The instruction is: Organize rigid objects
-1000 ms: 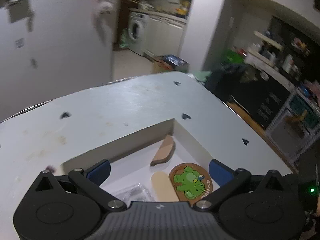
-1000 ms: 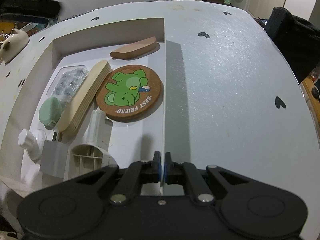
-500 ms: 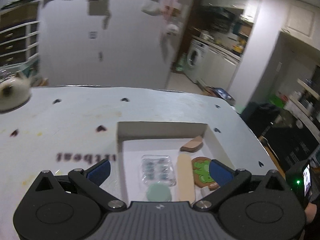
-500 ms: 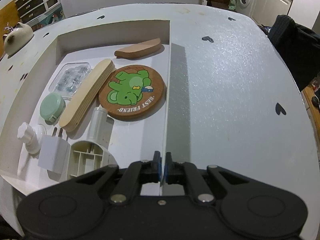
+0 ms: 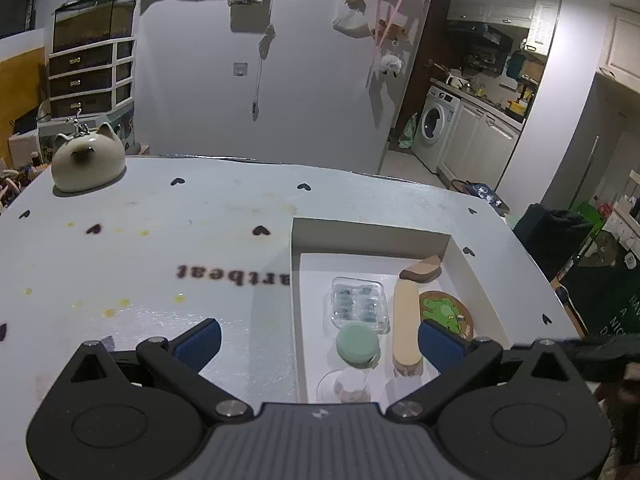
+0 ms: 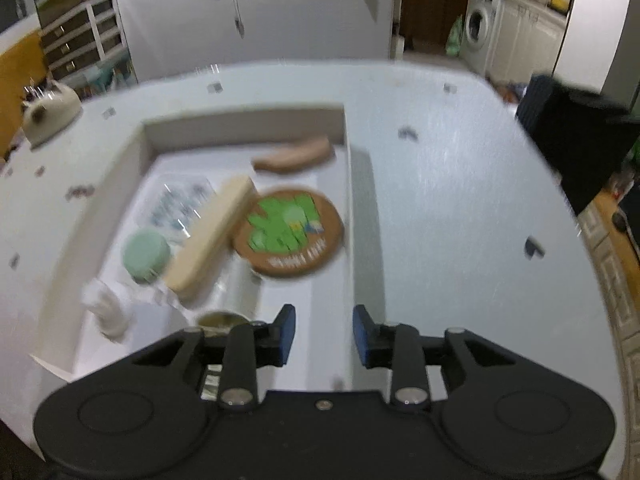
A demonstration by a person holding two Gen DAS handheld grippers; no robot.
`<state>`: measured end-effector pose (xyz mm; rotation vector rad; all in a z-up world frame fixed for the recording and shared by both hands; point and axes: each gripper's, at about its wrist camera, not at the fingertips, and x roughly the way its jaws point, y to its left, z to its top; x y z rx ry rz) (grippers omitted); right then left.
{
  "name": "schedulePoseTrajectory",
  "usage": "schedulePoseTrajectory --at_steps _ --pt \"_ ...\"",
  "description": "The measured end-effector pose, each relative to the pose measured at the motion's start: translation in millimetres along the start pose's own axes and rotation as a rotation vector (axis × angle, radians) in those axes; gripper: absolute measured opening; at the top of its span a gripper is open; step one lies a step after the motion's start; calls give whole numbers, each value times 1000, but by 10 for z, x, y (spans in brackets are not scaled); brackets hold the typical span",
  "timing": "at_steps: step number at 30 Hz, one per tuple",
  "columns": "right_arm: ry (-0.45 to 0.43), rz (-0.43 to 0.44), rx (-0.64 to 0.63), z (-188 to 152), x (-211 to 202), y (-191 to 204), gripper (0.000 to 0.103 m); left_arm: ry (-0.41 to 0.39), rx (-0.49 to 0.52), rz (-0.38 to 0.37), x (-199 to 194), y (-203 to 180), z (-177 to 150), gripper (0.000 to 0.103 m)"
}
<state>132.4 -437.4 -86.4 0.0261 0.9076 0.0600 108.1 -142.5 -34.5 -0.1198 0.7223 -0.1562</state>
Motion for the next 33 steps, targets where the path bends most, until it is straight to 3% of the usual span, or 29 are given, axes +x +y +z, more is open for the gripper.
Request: schedulePoseTrajectory --at_steps 4,15,18,25,33 --pt "-98 12 -1 14 -405 187 48 -18 16 -3 -188 30 -39 103" --pt "-271 20 -10 -359 -1253 617 63 -59 55 -22 -659 133 -274 103" --pt "-288 -2 -12 -512 -1374 709 65 -53 69 -15 -731 143 -349 103" --pt "-339 -34 -19 -758 -1567 794 82 -45 95 35 -870 155 -497 103" --pt "-360 -45 -19 -824 -1635 740 94 -45 75 53 -932 147 -529 103"
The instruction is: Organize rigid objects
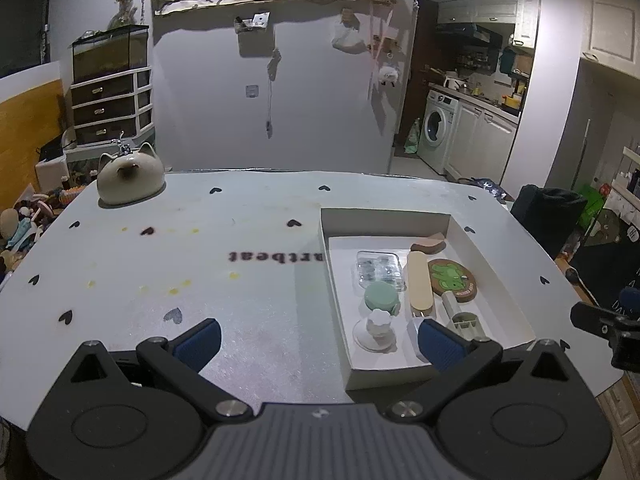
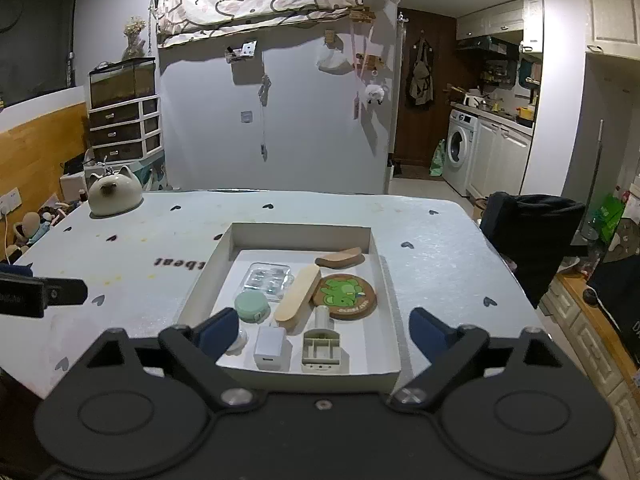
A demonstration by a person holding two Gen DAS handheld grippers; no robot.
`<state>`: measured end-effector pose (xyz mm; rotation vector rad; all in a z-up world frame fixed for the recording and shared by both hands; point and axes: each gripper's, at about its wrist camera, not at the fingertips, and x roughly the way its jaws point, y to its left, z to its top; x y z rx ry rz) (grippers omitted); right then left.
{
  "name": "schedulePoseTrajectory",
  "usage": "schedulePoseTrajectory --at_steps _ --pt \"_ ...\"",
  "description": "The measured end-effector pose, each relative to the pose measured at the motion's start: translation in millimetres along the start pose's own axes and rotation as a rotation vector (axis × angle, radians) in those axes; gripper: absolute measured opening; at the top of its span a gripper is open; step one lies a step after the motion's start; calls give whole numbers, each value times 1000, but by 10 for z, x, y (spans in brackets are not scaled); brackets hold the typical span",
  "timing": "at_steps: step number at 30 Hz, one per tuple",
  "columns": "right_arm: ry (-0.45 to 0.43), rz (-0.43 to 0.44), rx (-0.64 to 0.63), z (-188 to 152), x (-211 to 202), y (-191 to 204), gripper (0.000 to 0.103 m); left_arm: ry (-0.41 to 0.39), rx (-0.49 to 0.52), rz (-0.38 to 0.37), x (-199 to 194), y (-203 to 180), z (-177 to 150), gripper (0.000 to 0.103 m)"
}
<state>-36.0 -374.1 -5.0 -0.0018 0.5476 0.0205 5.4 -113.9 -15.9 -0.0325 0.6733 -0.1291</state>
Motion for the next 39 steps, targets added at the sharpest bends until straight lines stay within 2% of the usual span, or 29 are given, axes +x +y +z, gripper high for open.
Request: schedulePoseTrajectory --at_steps 2,5,39 --pt "-12 -5 -9 9 -10 -7 101 -3 5 2 -11 -22 -14 103" --pt "-31 -3 -17 10 -5 -2 103 -1 3 10 -11 -41 -33 103" --pt "-14 26 -27 13 101 83 103 5 -10 39 4 -9 -47 103"
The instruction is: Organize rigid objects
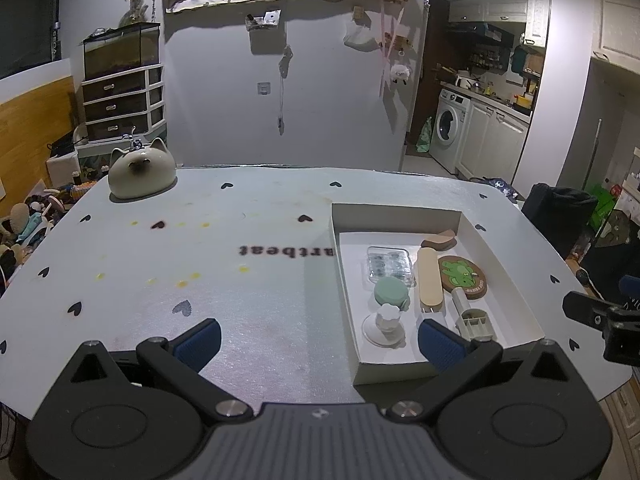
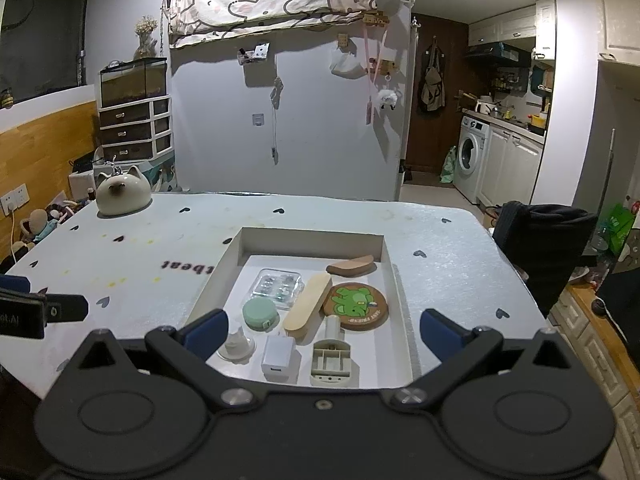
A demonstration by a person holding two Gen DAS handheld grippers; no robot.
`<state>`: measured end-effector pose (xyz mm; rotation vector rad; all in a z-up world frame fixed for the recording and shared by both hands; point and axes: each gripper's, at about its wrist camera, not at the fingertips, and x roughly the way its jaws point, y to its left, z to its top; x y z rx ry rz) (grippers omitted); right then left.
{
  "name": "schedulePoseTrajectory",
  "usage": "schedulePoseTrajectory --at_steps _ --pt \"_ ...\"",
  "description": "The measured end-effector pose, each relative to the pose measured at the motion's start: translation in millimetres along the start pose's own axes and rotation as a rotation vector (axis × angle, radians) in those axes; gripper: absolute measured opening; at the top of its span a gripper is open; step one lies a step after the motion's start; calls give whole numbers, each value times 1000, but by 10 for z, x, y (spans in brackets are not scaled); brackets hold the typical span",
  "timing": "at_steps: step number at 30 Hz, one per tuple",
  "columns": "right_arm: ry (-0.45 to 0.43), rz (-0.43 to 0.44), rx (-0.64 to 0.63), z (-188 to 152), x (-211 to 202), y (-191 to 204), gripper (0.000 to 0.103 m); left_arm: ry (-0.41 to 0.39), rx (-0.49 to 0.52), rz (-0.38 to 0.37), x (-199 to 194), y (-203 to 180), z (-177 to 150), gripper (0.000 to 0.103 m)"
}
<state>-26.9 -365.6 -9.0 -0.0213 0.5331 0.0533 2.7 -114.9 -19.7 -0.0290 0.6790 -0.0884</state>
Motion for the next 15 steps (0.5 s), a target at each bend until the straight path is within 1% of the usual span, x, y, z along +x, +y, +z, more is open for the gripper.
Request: schedulePoseTrajectory --at_steps 15 --pt "-1 -4 4 -11 -6 -6 103 0 -1 1 -2 -11 -5 103"
